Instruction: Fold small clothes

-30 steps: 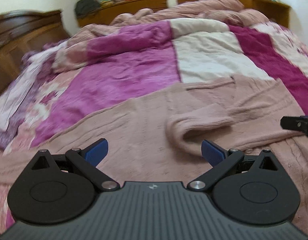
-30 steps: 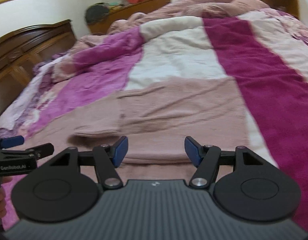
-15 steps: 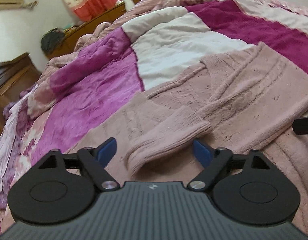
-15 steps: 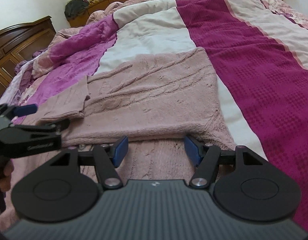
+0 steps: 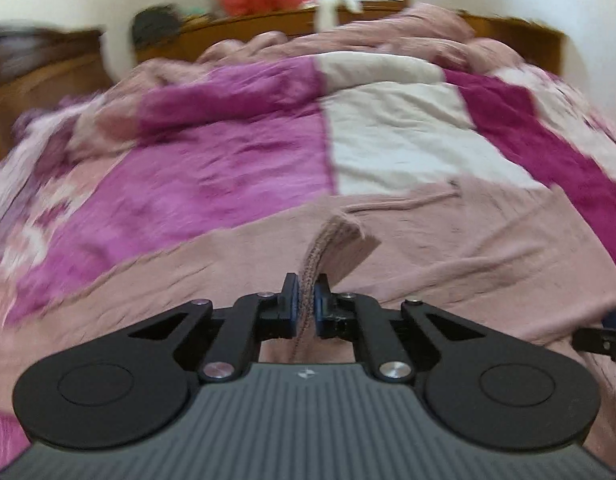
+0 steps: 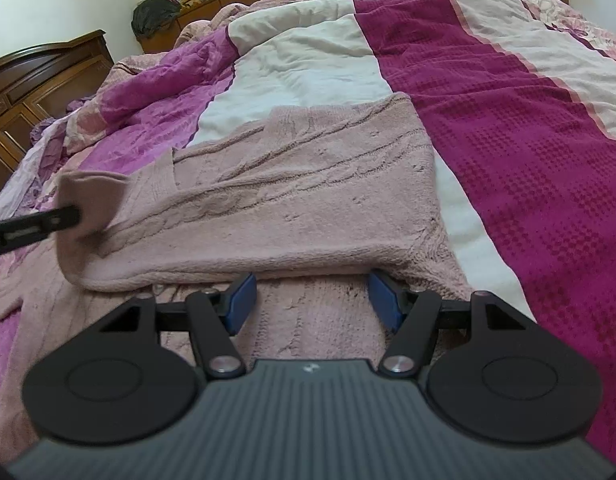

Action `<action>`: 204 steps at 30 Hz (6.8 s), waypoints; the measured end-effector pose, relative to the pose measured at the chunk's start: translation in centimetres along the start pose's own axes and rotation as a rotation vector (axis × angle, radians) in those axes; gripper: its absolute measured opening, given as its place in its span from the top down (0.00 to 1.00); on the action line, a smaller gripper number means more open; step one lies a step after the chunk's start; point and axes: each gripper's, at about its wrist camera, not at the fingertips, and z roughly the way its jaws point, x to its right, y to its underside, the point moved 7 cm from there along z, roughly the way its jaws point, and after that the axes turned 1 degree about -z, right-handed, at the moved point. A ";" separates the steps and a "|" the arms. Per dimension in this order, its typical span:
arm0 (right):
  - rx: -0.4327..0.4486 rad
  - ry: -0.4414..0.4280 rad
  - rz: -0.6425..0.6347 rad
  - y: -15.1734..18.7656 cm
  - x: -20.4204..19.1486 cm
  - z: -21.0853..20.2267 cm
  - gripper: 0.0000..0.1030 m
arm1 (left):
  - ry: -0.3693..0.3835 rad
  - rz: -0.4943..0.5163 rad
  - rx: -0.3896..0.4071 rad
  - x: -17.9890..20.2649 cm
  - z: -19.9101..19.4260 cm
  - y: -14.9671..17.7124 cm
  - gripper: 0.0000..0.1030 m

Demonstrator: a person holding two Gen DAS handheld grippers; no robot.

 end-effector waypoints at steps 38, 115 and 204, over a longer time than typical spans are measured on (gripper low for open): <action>-0.032 -0.109 -0.347 -9.2 -5.2 6.3 0.38 | -0.072 -0.171 -0.075 -5.8 -2.2 2.1 0.64; -0.083 -0.072 -0.075 4.5 -3.8 -6.6 0.35 | -0.306 -0.824 -0.120 -25.6 -8.4 11.9 0.37; -0.007 -0.054 0.081 4.7 -0.6 -8.0 0.35 | 0.234 -0.208 -0.173 4.6 0.5 2.6 0.45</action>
